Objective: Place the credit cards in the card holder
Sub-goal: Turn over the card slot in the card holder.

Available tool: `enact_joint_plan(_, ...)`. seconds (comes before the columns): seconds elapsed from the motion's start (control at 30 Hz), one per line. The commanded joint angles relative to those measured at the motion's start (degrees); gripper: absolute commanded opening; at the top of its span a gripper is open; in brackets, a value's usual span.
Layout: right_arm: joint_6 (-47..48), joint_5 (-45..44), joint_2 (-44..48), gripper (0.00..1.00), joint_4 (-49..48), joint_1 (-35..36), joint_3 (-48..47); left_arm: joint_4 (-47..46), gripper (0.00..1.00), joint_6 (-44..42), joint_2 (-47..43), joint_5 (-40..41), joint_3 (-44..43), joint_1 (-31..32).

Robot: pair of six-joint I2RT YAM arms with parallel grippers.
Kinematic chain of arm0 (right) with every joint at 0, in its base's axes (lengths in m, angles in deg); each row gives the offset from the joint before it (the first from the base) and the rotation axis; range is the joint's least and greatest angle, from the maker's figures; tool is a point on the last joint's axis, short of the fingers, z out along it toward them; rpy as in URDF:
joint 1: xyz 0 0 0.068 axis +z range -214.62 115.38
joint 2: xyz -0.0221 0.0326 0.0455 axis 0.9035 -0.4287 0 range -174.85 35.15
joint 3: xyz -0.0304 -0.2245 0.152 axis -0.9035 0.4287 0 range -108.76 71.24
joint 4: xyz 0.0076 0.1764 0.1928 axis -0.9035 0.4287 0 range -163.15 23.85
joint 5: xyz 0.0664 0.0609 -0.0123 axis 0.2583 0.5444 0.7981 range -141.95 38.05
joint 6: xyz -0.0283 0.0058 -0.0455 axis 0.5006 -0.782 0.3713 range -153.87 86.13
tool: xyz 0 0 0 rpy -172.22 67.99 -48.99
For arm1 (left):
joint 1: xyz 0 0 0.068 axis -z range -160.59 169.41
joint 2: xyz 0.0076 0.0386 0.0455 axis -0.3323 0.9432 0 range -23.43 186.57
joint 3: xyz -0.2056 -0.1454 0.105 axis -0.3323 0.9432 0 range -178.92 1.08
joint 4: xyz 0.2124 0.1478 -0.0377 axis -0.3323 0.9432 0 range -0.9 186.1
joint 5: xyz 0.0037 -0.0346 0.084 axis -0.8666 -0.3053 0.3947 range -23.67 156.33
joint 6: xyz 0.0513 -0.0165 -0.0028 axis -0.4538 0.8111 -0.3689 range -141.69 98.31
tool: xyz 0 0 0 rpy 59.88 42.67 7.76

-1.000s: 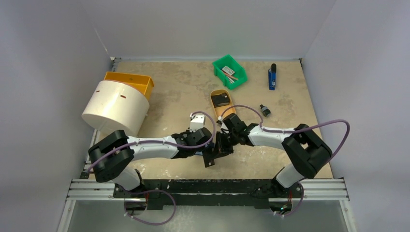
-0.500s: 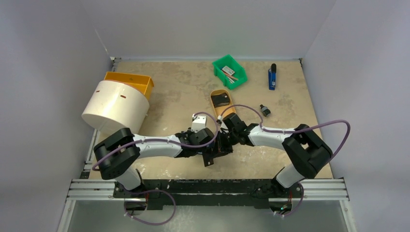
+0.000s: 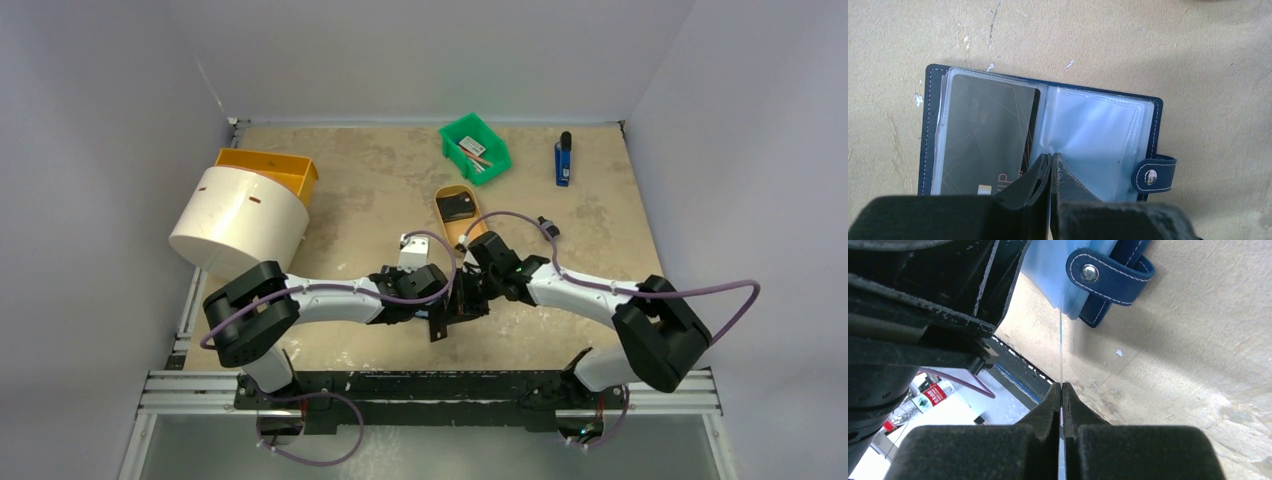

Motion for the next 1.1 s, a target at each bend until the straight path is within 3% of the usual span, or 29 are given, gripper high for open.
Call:
enact_joint_plan(0.0, -0.3, -2.9, 3.3, 0.00, 3.6, 0.0, 0.6, 3.9, 0.00, 0.9, 1.6, 0.7, 0.1, 0.0)
enact_joint_plan(1.07, 0.5, -2.1, 2.8, 0.00, -0.8, -1.3, -3.5, 4.3, 0.00, 3.4, -2.2, 2.8, 2.1, 0.0)
